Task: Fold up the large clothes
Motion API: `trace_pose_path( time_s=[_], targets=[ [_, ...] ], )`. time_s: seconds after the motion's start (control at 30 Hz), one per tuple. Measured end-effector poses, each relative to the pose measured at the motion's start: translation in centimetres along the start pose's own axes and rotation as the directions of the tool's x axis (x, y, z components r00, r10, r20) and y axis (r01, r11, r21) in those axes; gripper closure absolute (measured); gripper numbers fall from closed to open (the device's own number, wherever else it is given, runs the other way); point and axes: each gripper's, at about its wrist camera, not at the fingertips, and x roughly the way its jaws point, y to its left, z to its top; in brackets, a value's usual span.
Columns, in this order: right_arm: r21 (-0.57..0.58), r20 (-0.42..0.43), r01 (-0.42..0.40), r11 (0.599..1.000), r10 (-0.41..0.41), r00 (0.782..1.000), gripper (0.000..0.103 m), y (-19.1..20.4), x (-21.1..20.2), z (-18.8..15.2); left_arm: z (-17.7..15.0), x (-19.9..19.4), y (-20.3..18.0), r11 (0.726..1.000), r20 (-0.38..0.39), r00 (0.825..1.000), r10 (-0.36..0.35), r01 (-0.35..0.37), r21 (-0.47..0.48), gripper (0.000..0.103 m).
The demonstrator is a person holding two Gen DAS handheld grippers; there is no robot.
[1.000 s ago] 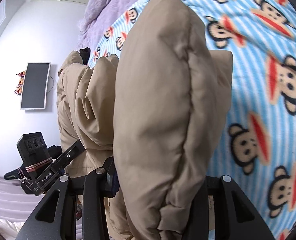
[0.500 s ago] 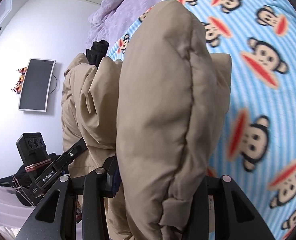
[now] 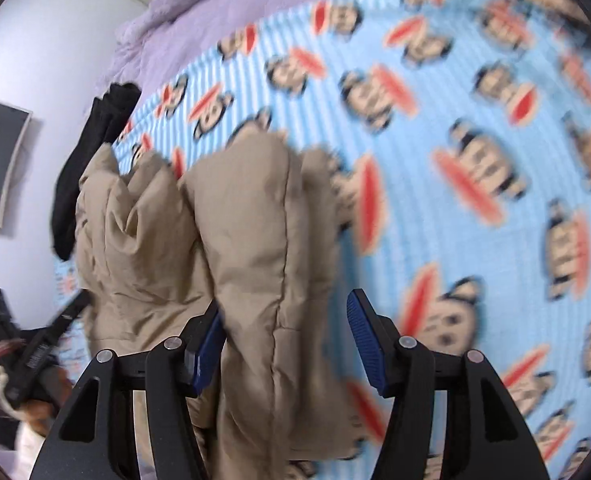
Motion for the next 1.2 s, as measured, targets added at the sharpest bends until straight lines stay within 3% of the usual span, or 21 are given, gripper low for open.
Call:
trace_pose_path(
  time_s=[0.03, 0.1, 0.13, 0.23, 0.3, 0.43, 0.5, 0.53, 0.67, 0.9, 1.2],
  targets=[
    [-0.029, 0.062, 0.022, 0.999, -0.020, 0.998, 0.042, 0.2, -1.8, -0.1, 0.6, -0.4, 0.3, 1.000, 0.023, 1.000, 0.010, -0.010, 0.005, 0.021],
    [-0.072, 0.141, -0.013, 0.997, 0.023, 0.990, 0.076, 1.2, -4.2, 0.3, 1.9, -0.3, 0.8, 1.000, 0.044, 0.999, 0.027, -0.027, 0.009, 0.021],
    [-0.090, 0.149, -0.046, 0.995, 0.059, 0.987, 0.080, 3.1, -4.6, 0.7, 2.5, 0.2, 1.0, 0.999, 0.042, 0.998, 0.035, -0.036, 0.009, 0.021],
    [-0.153, 0.129, -0.127, 0.980, 0.147, 0.981, 0.082, 8.0, -3.0, 1.2, 3.4, 2.3, 0.6, 0.999, 0.022, 0.999, 0.050, -0.050, 0.011, 0.021],
    [-0.169, 0.115, -0.125, 0.978, 0.145, 0.983, 0.082, 10.4, -1.2, 0.9, 3.4, 3.6, -0.3, 0.999, 0.007, 0.999, 0.051, -0.051, 0.010, 0.021],
    [-0.106, 0.104, -0.007, 0.994, 0.018, 0.994, 0.084, 10.5, 3.4, 1.4, 2.9, 5.0, -2.9, 0.999, 0.004, 0.999, 0.047, -0.047, 0.012, 0.020],
    [-0.057, 0.086, 0.053, 0.997, -0.048, 0.995, 0.099, 8.7, 5.1, 1.3, 2.7, 5.7, -4.4, 0.996, 0.003, 0.997, 0.072, -0.072, 0.044, 0.020],
    [-0.024, 0.069, 0.058, 0.998, -0.057, 0.996, 0.101, 7.5, 6.0, 1.5, 2.5, 5.9, -5.0, 0.996, 0.002, 0.997, 0.073, -0.073, 0.053, 0.020],
    [0.029, 0.051, 0.032, 0.999, -0.034, 0.998, 0.103, 4.2, 7.0, 1.3, 2.2, 6.7, -6.8, 0.992, 0.007, 0.996, 0.088, -0.088, 0.089, 0.016],
    [-0.002, 0.035, 0.049, 0.999, -0.049, 0.998, 0.103, 5.0, 4.5, 0.4, 1.6, 6.6, -6.5, 0.989, 0.016, 0.995, 0.101, -0.102, 0.107, 0.015],
    [-0.092, 0.032, 0.018, 0.996, -0.016, 0.999, 0.100, 6.0, -1.3, -6.1, 1.6, 6.3, -6.1, 0.990, 0.007, 0.994, 0.106, -0.107, 0.095, 0.013]
  ],
)
